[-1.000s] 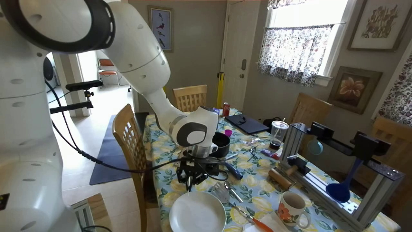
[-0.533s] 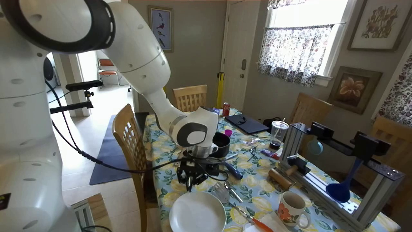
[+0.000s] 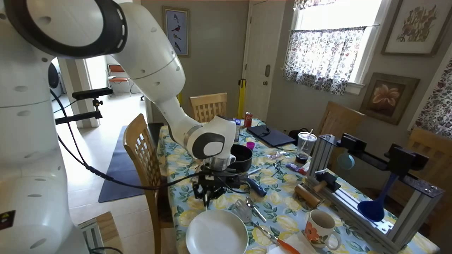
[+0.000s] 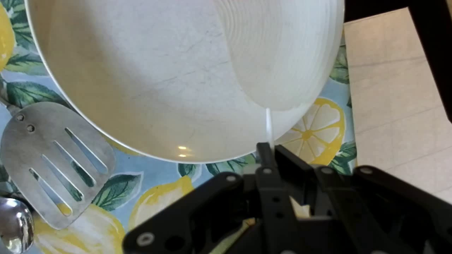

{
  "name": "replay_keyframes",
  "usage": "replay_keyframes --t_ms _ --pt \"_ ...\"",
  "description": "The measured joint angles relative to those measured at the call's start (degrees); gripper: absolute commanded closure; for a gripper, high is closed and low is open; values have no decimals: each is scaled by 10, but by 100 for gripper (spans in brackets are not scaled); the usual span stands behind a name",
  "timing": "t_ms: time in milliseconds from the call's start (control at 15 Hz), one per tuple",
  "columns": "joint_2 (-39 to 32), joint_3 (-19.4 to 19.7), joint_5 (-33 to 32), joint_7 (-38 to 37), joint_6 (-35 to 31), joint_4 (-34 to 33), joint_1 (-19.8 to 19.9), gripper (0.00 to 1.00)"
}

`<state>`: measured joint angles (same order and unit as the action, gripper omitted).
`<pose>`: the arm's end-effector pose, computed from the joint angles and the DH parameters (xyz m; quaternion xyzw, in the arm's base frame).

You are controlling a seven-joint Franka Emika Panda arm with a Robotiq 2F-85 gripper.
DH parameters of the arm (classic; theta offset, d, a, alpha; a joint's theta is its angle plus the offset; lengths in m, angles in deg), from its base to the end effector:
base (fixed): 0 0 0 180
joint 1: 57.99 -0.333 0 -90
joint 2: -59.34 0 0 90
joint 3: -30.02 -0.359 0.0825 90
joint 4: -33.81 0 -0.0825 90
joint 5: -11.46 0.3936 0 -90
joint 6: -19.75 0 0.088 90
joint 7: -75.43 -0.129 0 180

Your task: Use the knife to poke at the ball

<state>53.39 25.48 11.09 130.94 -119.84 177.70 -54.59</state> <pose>0.4519 0.0095 0.2402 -0.8754 -0.4750 0.0783 0.0427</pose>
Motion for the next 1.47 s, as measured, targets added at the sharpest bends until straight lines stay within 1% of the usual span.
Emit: replay_keyframes --t_ms 133,467,867,1467 --pt "0 0 0 11 -3 0 0 98" --pt "-1 7 -1 9 -5 0 0 98" --pt "-13 15 -20 -22 -43 -1 0 98" --pt "-51 15 -47 -56 -49 -22 -13 98"
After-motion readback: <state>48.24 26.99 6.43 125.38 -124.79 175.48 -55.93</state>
